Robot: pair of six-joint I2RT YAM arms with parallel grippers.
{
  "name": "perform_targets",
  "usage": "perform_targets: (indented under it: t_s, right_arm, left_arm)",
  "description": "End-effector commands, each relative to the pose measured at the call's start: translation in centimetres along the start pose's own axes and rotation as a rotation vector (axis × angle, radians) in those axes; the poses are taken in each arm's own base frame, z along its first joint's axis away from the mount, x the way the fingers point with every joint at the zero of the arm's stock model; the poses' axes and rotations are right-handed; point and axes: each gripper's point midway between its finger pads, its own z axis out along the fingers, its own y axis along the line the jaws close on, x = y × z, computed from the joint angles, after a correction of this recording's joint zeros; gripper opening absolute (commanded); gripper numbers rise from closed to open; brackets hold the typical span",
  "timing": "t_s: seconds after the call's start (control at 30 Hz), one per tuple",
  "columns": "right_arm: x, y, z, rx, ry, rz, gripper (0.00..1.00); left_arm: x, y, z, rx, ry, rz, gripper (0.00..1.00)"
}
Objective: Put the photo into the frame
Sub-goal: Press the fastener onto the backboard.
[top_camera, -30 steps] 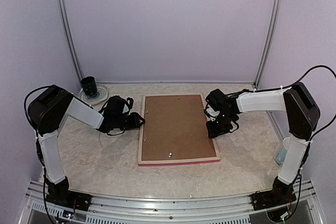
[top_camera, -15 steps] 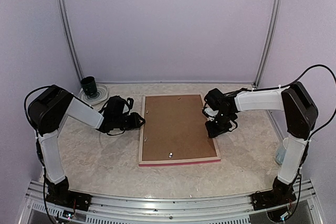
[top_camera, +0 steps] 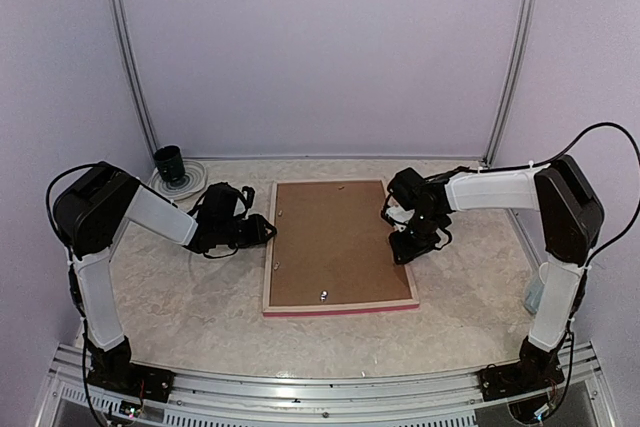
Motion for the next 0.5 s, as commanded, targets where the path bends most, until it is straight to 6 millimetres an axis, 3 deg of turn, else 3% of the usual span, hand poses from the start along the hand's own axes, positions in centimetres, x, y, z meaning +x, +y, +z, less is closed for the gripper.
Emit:
perform_targets:
  t_s: [0.0,0.23,0.47]
  right_arm:
    - [0.9,0.2,0.6,0.024,0.055,-0.043,0.38]
    - [0.6,0.3,1.2,0.016,0.054,-0.057,0.25]
    - [-0.3,0.2,0.7,0.024,0.021,-0.020,0.21]
  left_arm:
    - [7.4,4.2,0.2,-0.128,0.236,-0.045,0.32]
    - [7.5,4.2,0.3,-0.128,0.239,-0.045,0.32]
    - [7.5,4.2,0.3,-0.129,0.239,-0.046,0.32]
